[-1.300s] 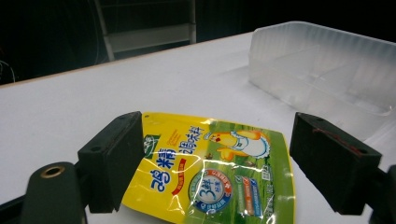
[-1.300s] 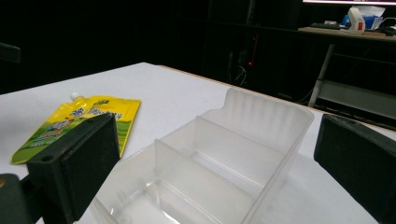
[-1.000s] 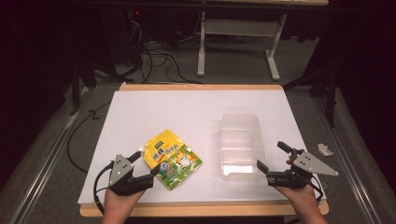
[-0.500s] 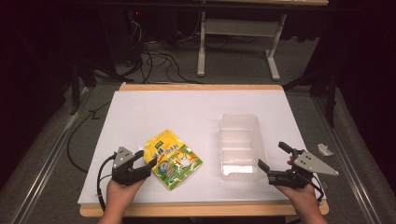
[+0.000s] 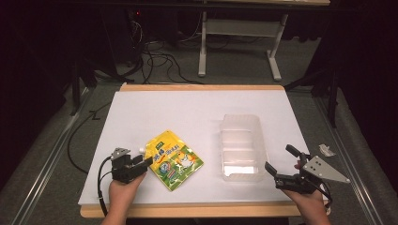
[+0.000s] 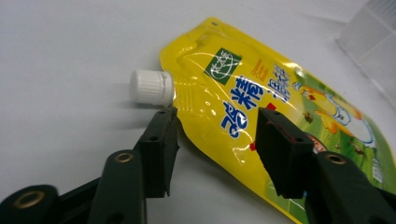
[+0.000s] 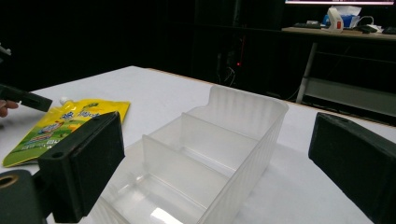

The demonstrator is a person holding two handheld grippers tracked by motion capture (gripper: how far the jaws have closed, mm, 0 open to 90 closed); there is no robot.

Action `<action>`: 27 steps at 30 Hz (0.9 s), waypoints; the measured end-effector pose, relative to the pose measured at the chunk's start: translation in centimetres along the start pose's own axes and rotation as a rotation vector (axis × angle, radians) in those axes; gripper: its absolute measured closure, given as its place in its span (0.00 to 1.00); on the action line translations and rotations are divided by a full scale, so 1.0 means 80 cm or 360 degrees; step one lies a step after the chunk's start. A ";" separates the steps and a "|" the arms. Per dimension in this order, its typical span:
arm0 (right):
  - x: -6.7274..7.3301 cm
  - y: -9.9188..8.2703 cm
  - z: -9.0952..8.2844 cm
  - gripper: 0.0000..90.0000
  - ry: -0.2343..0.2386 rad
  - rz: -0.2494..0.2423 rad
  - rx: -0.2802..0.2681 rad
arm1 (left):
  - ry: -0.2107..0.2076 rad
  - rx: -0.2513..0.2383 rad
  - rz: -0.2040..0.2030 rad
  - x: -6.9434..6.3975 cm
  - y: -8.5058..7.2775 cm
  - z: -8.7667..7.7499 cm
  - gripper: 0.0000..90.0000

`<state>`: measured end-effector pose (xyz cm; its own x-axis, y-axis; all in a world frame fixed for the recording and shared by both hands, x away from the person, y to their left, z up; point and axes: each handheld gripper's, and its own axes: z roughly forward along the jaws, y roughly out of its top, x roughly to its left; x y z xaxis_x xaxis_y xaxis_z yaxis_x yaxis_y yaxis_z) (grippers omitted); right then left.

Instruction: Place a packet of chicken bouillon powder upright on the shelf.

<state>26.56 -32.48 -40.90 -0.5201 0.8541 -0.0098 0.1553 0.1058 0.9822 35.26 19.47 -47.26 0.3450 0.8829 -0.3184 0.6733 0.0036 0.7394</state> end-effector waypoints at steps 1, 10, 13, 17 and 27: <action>-0.001 0.000 0.001 0.04 0.0001 -0.0002 -0.0002 | 0.0038 0.0006 0.0010 -0.001 0.000 0.002 0.58; -0.002 -0.003 0.004 0.05 -0.0004 0.0014 0.0017 | 0.0105 0.0056 -0.0086 -0.009 -0.004 0.017 0.68; -0.002 -0.004 0.004 0.05 -0.0011 0.0021 0.0020 | 0.0152 0.0019 -0.0140 -0.012 -0.005 0.021 0.71; -0.003 -0.005 0.005 0.06 -0.0014 0.0034 0.0018 | 0.0172 -0.0013 -0.0161 -0.015 -0.003 0.027 0.80; -0.007 -0.006 0.004 0.07 -0.0021 0.0061 0.0014 | 0.0262 -0.0108 0.0126 -0.042 0.008 0.033 1.00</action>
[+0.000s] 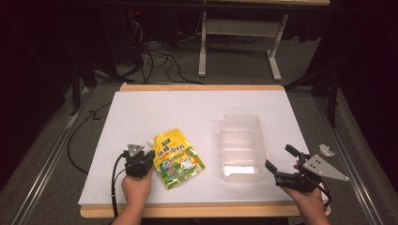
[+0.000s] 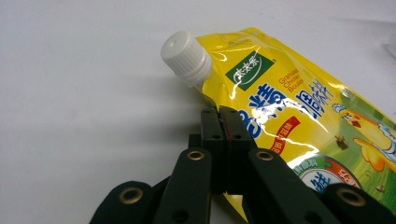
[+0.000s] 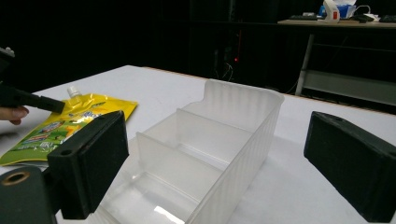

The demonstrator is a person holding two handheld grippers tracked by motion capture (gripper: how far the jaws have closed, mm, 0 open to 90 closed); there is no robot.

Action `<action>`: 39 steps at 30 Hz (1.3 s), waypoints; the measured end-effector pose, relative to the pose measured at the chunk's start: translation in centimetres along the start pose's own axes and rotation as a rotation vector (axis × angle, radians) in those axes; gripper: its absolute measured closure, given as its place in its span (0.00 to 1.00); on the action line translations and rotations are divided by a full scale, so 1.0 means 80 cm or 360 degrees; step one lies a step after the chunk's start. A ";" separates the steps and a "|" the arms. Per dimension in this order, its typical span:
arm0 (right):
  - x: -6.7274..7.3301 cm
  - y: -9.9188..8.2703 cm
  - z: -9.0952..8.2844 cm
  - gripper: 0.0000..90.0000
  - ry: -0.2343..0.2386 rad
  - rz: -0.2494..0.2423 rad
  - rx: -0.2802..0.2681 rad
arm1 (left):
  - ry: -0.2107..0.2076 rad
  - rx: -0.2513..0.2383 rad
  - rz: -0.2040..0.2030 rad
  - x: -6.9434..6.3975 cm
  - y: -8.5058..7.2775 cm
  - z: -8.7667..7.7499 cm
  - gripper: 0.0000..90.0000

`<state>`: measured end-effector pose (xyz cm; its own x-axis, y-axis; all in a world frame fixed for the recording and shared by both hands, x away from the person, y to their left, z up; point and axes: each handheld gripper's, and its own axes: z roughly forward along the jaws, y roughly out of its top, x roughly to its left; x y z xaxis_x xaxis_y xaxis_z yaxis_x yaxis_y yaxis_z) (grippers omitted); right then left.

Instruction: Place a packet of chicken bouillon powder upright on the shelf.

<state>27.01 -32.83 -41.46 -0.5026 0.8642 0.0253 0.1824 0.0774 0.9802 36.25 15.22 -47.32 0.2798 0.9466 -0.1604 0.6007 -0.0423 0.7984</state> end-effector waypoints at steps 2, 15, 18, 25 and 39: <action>0.000 0.000 0.000 0.08 -0.0002 -0.0002 0.0000 | 0.0019 -0.0036 0.0053 -0.006 0.002 -0.003 1.00; 0.009 0.004 -0.001 0.06 0.0047 -0.0042 0.0018 | 0.0049 -0.0353 0.0278 -0.040 0.009 -0.045 1.00; 0.015 0.007 -0.001 0.06 0.0067 -0.0058 0.0021 | 0.0030 -0.0425 0.0304 -0.048 0.008 -0.058 1.00; 0.034 0.013 0.001 0.06 0.0123 -0.0091 0.0043 | -0.0040 -0.0549 0.0368 -0.065 0.004 -0.088 1.00; 0.086 0.040 0.027 0.03 0.0349 -0.0107 0.0129 | -0.0096 -0.0677 0.0489 -0.094 -0.007 -0.121 1.00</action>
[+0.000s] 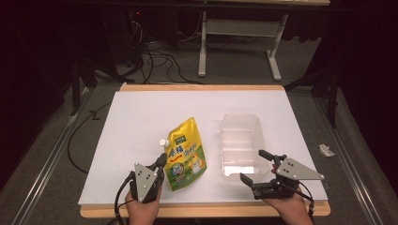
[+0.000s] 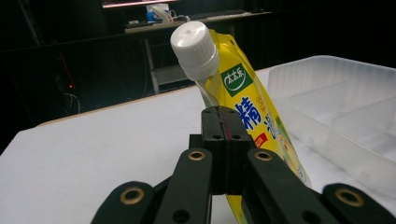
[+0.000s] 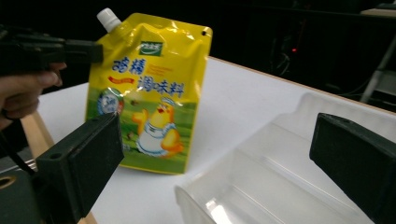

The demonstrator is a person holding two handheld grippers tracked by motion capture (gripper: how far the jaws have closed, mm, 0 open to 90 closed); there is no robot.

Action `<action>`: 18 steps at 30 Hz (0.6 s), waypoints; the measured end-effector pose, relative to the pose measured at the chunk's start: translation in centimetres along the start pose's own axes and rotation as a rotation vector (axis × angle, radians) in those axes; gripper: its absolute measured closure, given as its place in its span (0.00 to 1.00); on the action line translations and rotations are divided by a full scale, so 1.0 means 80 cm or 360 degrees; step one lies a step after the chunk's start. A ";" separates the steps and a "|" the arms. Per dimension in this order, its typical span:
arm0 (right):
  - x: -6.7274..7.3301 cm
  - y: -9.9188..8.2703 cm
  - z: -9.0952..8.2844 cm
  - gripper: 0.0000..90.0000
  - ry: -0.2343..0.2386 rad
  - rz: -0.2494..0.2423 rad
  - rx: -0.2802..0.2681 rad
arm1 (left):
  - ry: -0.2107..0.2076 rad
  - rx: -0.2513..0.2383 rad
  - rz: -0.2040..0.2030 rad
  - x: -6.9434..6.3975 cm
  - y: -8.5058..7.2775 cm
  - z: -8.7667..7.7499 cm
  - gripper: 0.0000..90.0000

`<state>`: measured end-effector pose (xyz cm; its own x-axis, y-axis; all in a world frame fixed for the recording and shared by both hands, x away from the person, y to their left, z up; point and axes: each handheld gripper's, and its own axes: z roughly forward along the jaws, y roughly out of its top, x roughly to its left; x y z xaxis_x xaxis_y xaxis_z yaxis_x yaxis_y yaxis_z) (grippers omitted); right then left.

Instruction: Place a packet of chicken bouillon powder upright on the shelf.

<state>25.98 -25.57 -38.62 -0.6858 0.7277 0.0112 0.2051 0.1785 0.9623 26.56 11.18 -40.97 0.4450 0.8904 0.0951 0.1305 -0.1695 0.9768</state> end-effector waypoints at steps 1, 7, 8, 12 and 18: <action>0.001 0.004 0.003 0.03 0.0010 0.0003 0.0011 | -0.0006 -0.0006 -0.0004 -0.001 0.000 -0.001 1.00; 0.003 0.034 0.041 0.02 0.0116 0.0003 0.0035 | -0.0018 -0.0028 0.0042 -0.006 0.003 -0.003 1.00; 0.002 0.039 0.050 0.02 0.0118 -0.0002 0.0047 | -0.0020 -0.0029 0.0048 -0.007 0.003 -0.003 1.00; -0.006 0.054 0.082 0.02 0.0193 0.0057 0.0064 | -0.0030 -0.0039 0.0076 -0.009 0.004 -0.005 1.00; -0.008 0.063 0.130 0.03 0.0258 0.0065 0.0148 | -0.0046 -0.0052 0.0115 -0.013 0.002 -0.010 1.00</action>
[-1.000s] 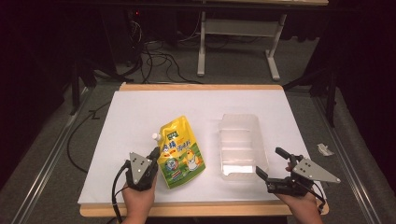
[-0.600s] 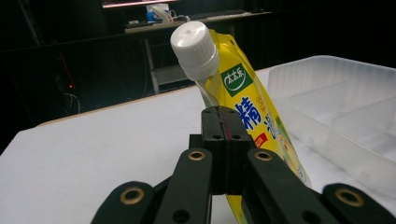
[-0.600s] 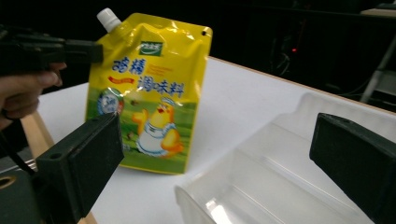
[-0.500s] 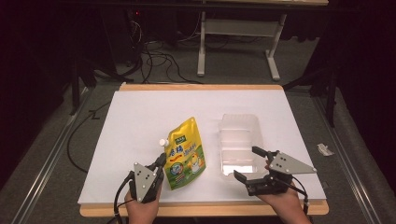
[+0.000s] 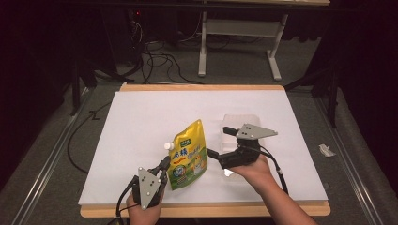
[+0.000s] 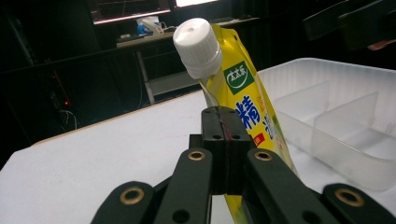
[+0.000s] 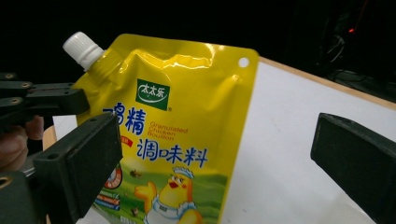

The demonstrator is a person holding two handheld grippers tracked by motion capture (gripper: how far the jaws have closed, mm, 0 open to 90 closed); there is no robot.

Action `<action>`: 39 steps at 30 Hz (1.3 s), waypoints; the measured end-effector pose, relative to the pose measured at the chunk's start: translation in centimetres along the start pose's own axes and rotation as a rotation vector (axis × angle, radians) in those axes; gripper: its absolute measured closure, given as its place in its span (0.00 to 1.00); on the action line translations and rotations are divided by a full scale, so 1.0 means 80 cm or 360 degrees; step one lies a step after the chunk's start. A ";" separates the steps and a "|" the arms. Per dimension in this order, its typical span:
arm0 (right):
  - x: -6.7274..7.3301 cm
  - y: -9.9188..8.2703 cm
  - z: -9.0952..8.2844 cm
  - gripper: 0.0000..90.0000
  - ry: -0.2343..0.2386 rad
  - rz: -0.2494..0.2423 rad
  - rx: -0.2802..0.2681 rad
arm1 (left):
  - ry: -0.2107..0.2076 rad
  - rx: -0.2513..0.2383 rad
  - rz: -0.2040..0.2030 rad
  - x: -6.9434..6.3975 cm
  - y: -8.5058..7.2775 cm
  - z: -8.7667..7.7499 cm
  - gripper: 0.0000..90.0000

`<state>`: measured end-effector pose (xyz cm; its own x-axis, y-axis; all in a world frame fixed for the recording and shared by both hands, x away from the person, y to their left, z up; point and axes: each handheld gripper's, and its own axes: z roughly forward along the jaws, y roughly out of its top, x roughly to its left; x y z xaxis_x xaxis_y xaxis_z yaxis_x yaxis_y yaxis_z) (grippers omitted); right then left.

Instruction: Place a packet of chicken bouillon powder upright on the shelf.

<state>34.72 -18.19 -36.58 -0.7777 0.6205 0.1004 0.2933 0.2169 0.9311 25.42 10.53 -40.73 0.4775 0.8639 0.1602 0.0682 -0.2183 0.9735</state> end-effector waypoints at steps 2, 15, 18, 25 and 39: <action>0.001 0.002 0.015 0.03 0.0021 -0.0013 0.0027 | -0.0004 -0.0008 0.0020 -0.002 0.000 -0.002 1.00; -0.007 0.011 0.070 0.04 0.0160 0.0055 0.0157 | -0.0022 -0.0026 0.0049 -0.003 0.000 -0.002 1.00; -0.008 0.008 0.077 0.09 0.0218 0.0076 0.0197 | -0.0025 -0.0027 0.0044 -0.002 -0.001 -0.002 1.00; -0.002 0.003 0.070 0.33 0.0154 0.0048 0.0179 | -0.0010 0.0000 -0.0015 0.007 -0.003 0.004 1.00; 0.017 0.009 0.020 0.97 0.0048 -0.0101 0.0038 | -0.0008 0.0020 -0.0154 0.037 -0.003 0.034 1.00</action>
<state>34.78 -15.98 -36.37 -0.8115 0.5821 0.0520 0.2556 0.2735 0.9273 29.24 11.90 -40.93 0.4724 0.8790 0.0650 0.1248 -0.1397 0.9823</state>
